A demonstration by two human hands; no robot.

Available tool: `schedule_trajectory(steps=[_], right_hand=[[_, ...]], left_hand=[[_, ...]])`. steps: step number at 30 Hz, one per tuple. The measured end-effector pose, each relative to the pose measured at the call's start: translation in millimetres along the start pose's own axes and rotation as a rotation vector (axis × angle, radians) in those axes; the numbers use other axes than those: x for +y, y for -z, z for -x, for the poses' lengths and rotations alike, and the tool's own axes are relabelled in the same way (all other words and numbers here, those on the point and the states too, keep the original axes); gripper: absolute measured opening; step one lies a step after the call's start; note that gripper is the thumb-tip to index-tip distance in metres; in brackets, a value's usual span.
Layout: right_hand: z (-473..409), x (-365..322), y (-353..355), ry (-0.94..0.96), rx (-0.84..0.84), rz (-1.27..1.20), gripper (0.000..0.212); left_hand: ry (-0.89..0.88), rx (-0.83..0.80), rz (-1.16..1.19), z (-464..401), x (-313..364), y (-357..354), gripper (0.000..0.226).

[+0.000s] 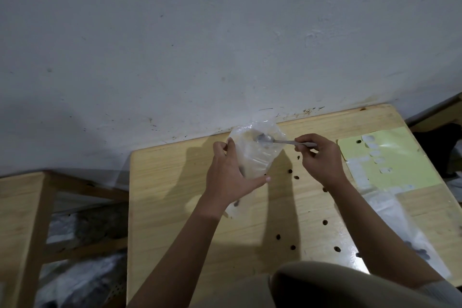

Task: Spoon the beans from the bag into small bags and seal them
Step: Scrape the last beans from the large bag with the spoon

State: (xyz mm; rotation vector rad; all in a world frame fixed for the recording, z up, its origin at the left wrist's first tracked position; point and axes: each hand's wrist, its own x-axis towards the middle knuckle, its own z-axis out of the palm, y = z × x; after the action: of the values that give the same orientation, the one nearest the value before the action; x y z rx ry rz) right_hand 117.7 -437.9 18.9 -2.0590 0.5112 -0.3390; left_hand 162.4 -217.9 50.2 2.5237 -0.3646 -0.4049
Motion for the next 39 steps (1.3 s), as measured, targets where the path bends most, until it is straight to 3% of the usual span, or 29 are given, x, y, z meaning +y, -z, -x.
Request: schedule_trajectory(steps=[4,15,20,26,35,39], right_hand=[[-4,-5,12,0.051,-0.060,0.033,0.023],[10,-27,2,0.171,0.013,0.136,0.006],[6,-28,-12,0.179,0.103,0.179,0.010],[-3,-30,-14,0.066,0.086,0.206,0.007],[-11,-20,-25,0.325,-0.070,0.333,0.007],[-11,-21,-30,0.155,0.012,0.154,0.008]], left_hand=[[-0.015,0.006,-0.016,0,0,2,0.126],[-0.030,-0.007,-0.019,5,6,0,0.124],[-0.033,-0.021,-0.025,4,8,0,0.124],[-0.022,-0.022,-0.022,4,4,-1,0.125],[-0.015,0.008,-0.020,-4,-2,-1,0.125],[0.001,0.014,-0.015,-10,-5,0,0.126]])
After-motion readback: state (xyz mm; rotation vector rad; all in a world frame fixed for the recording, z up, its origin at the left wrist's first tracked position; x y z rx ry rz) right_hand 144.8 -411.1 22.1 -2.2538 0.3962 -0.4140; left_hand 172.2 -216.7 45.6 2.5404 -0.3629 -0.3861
